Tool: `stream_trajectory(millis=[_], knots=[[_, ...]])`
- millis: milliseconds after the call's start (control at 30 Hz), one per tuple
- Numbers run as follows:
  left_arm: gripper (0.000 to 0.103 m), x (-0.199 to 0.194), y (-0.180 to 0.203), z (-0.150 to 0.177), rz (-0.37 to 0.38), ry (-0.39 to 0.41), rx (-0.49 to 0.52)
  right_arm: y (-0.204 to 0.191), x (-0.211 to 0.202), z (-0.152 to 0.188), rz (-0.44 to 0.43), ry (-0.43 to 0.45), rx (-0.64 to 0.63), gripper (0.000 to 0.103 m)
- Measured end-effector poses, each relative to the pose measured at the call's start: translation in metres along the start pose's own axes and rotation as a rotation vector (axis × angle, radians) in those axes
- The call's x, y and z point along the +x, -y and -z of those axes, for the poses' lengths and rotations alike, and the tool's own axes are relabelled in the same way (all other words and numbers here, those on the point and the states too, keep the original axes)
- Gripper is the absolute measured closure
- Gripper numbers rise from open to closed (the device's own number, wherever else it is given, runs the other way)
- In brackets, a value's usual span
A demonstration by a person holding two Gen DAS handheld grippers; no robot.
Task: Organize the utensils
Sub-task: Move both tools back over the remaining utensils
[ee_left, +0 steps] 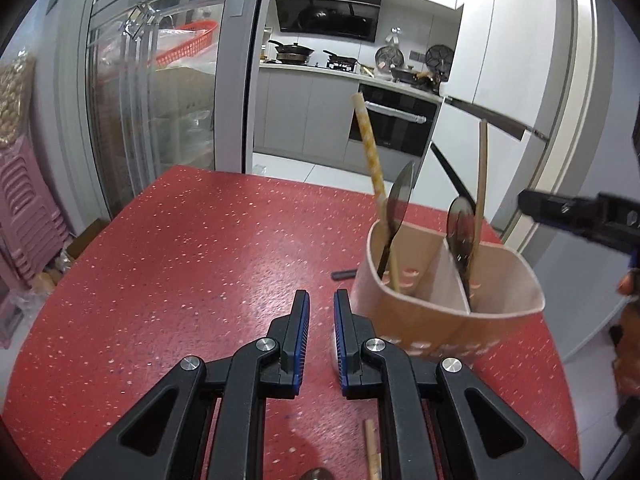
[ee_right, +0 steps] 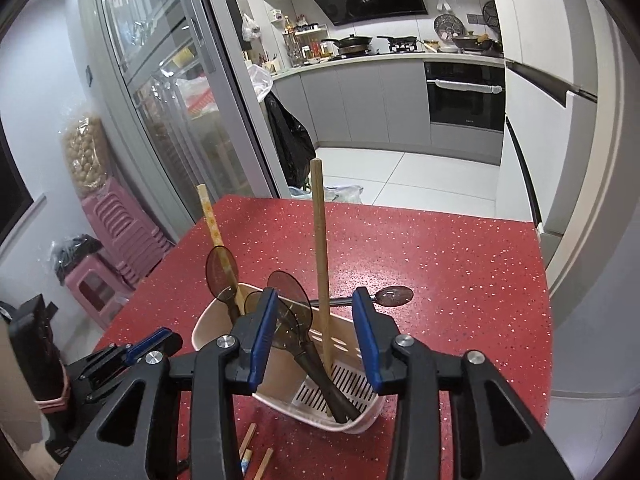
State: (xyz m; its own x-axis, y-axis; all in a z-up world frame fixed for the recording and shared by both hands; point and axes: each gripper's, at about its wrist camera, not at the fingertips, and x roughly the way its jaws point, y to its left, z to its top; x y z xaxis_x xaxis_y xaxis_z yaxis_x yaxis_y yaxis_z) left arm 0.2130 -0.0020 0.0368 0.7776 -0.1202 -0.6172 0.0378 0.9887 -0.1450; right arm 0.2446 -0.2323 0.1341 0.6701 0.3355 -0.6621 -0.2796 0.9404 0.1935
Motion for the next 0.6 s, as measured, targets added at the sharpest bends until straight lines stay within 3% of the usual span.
stream_trajectory(millis=[67, 100, 133, 167, 233, 367, 600], knots=[[0.064, -0.002, -0.001, 0.002, 0.003, -0.006, 0.003, 0.000, -0.006, 0.004, 0.002, 0.004, 0.007, 0.058], [0.055, -0.002, -0.003, 0.003, 0.007, -0.011, 0.000, 0.000, -0.008, 0.006, 0.000, 0.004, 0.015, 0.058], [0.007, -0.003, -0.005, 0.003, 0.008, -0.017, -0.004, 0.001, -0.012, 0.009, -0.004, 0.002, 0.025, 0.058], [0.000, -0.005, -0.007, 0.004, -0.007, -0.022, -0.016, 0.002, -0.015, 0.011, -0.008, 0.001, 0.032, 0.057], [0.000, -0.015, -0.012, 0.005, -0.015, 0.000, -0.017, 0.002, -0.021, 0.018, -0.013, -0.002, 0.043, 0.056], [0.000, -0.026, -0.017, 0.013, -0.022, -0.042, 0.011, -0.001, -0.033, 0.039, -0.032, -0.028, 0.067, 0.049], [0.000, -0.045, -0.039, 0.055, -0.034, -0.169, 0.041, -0.014, -0.026, 0.100, -0.034, -0.193, 0.097, 0.049]])
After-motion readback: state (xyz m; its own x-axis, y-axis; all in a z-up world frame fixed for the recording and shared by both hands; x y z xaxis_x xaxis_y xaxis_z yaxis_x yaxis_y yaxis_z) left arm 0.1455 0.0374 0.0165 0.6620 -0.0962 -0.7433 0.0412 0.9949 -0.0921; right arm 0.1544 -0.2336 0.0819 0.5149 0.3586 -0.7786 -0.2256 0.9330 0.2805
